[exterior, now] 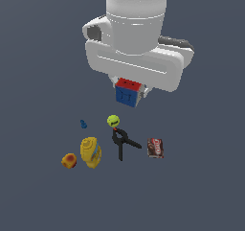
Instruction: Pick up a designated object from a clutter of objects.
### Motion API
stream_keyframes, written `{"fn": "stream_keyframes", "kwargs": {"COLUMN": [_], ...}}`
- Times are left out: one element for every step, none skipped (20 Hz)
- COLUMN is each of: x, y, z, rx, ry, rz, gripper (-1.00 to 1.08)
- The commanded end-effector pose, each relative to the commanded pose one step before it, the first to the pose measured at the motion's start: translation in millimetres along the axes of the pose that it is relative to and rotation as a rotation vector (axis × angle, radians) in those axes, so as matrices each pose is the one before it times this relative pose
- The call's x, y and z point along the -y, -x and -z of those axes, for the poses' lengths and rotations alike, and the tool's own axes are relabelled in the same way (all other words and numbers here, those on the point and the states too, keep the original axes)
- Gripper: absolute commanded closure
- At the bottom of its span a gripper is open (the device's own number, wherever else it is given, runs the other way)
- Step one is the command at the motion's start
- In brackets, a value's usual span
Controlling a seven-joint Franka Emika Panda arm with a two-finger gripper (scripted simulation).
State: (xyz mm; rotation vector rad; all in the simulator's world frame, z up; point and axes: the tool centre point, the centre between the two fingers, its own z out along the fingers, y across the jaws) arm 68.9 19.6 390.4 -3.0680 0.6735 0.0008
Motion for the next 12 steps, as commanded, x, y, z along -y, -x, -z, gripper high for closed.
{"fn": "stream_keyframes", "kwargs": {"x": [-3.84,-1.14,-1.00,-0.86,-0.72,-0.24,-0.44,-0.29,-0.15,-0.01,0.13,0.10], "y": [1.86,0.42,0.35,0.28,0.21,0.32,0.04,-0.04,-0.13,-0.22,-0.29,-0.15], "z": [17.12,5.10,4.52,3.94,3.36,2.82,2.22,1.65,1.08,0.52,-0.03,-0.18], "rx": [-0.00025,0.00000,0.00000,0.00000,0.00000,-0.00035,0.00000,0.00000,0.00000,0.00000,0.00000,0.00000], "ry": [-0.00014,0.00000,0.00000,0.00000,0.00000,0.00057,0.00000,0.00000,0.00000,0.00000,0.00000,0.00000], "rz": [0.00027,0.00000,0.00000,0.00000,0.00000,0.00019,0.00000,0.00000,0.00000,0.00000,0.00000,0.00000], "gripper": [1.08,1.08,1.08,1.08,1.08,1.08,1.08,1.08,1.08,1.08,1.08,1.08]}}
